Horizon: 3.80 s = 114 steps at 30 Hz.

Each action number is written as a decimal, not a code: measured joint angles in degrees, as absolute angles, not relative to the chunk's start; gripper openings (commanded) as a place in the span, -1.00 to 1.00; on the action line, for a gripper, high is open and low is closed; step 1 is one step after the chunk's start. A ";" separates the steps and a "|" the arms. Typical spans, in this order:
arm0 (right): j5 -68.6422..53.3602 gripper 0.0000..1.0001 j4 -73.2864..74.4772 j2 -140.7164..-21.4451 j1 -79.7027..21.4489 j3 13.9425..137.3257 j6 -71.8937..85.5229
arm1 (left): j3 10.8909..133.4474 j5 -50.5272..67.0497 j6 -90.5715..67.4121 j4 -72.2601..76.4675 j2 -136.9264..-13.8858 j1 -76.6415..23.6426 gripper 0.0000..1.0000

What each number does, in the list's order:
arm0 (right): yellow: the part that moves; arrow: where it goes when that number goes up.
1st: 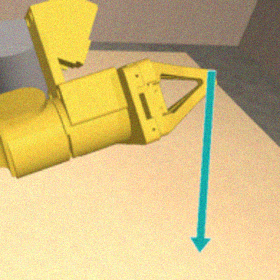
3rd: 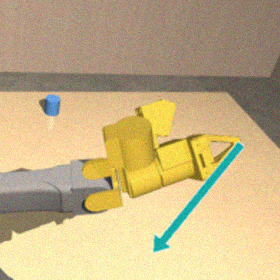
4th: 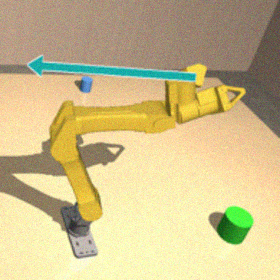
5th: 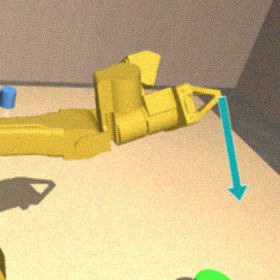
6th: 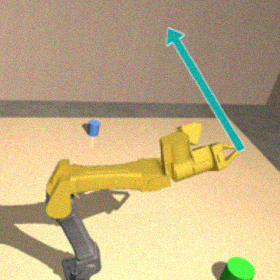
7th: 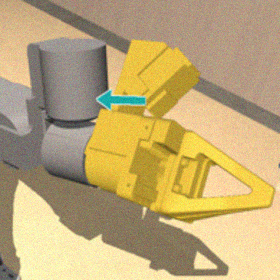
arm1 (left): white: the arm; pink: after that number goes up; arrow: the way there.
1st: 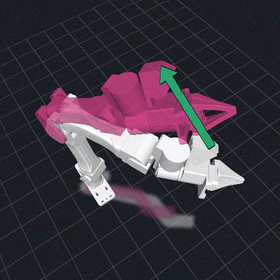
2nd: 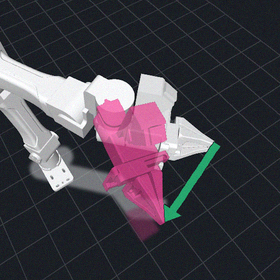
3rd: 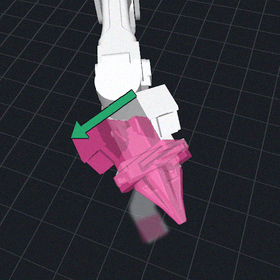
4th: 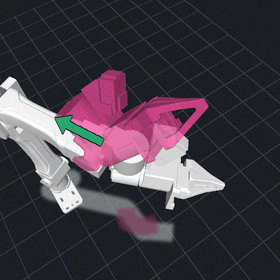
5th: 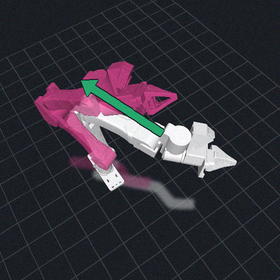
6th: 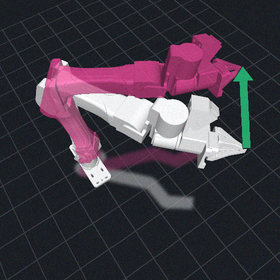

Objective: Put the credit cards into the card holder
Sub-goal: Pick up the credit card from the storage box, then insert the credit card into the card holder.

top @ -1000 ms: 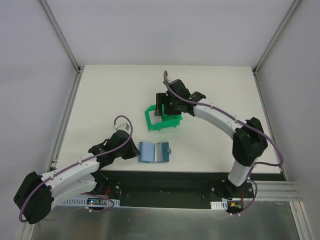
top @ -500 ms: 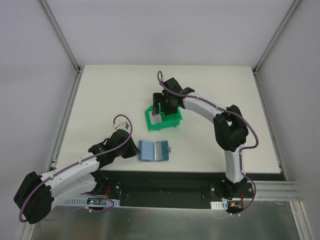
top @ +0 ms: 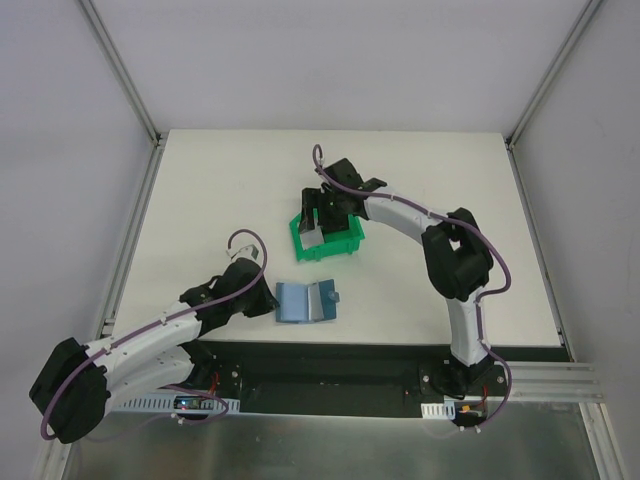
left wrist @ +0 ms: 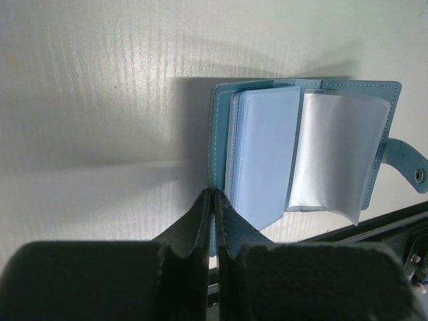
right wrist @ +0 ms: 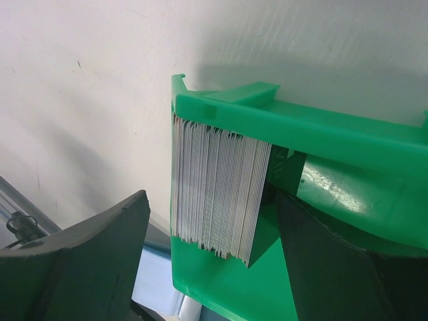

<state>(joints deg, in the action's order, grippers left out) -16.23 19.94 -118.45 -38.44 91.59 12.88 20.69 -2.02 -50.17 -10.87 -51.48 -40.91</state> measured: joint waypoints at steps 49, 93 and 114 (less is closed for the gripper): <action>-20.47 -0.34 19.51 -120.01 -37.69 91.64 13.54 | 22.00 -2.00 -50.13 -11.05 -54.24 -40.91 -1.00; -8.36 -0.99 26.65 -107.68 -37.58 93.34 7.42 | 21.82 -2.00 -50.24 -11.00 -54.08 -40.91 -1.00; -14.87 -0.99 -2.76 -85.86 -52.82 47.51 29.04 | 19.64 -1.96 -53.54 -10.28 -53.30 -40.91 -1.00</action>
